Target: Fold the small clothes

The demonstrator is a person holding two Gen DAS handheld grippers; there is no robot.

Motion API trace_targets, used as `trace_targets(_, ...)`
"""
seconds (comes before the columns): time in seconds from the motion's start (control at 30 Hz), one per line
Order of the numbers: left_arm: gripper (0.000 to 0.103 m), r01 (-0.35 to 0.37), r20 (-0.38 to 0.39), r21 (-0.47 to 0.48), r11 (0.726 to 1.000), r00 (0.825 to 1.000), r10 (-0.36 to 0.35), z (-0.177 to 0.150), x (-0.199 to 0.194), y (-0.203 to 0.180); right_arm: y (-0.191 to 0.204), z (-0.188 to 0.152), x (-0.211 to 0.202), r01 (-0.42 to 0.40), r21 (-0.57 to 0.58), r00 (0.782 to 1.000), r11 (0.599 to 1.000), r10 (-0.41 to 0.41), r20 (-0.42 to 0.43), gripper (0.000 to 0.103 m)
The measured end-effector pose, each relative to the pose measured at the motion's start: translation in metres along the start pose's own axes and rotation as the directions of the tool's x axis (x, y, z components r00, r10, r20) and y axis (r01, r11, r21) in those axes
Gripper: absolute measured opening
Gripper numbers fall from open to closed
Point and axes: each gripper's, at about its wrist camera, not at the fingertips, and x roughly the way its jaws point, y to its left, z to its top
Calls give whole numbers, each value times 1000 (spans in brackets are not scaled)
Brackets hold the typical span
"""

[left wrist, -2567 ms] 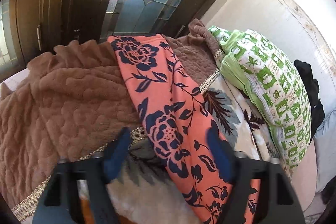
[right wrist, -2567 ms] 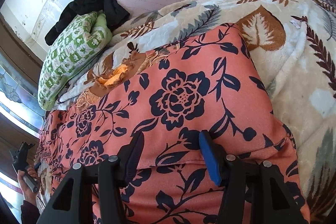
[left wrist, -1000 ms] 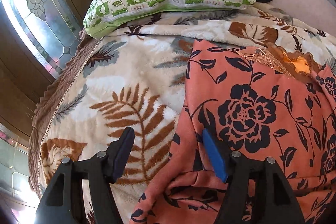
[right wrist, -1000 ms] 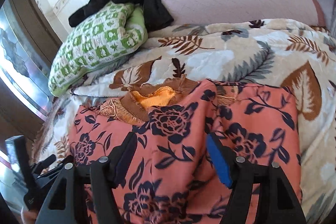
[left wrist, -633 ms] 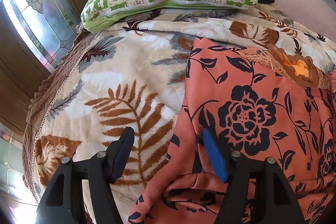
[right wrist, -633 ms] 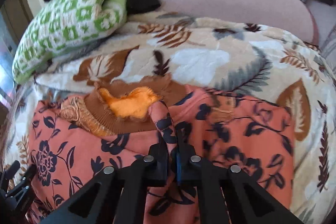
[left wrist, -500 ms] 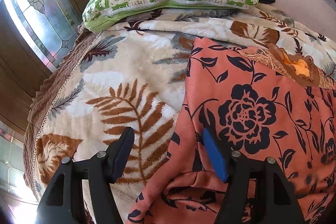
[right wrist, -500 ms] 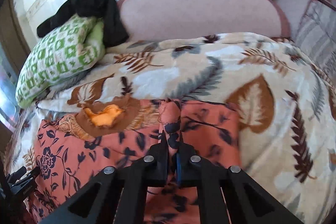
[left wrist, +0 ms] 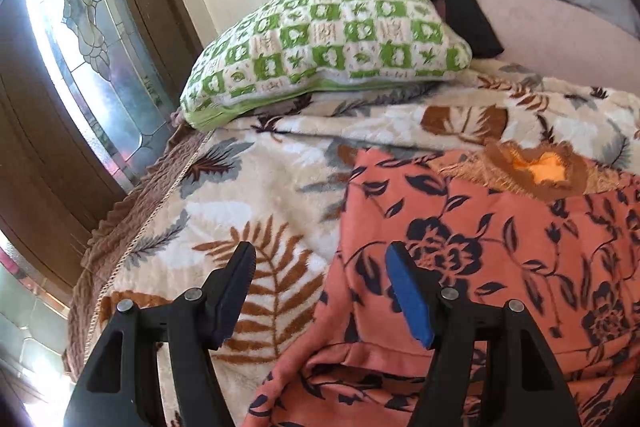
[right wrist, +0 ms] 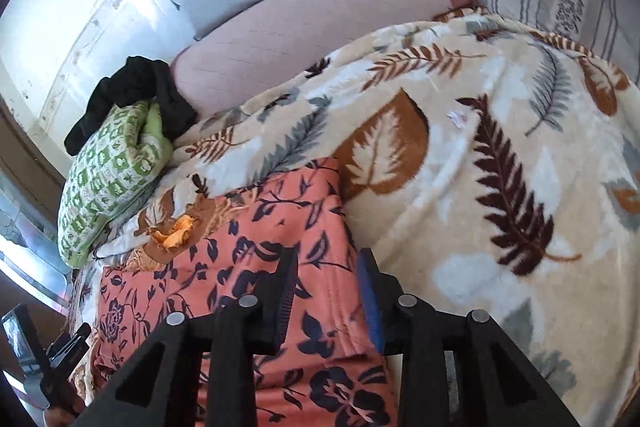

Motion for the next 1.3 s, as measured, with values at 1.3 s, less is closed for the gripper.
trace_targets(1.3, 87, 165, -53, 298, 940, 986, -157, -145, -86, -48, 24, -112, -18, -84, -70, 928, 994, 53, -369, 57)
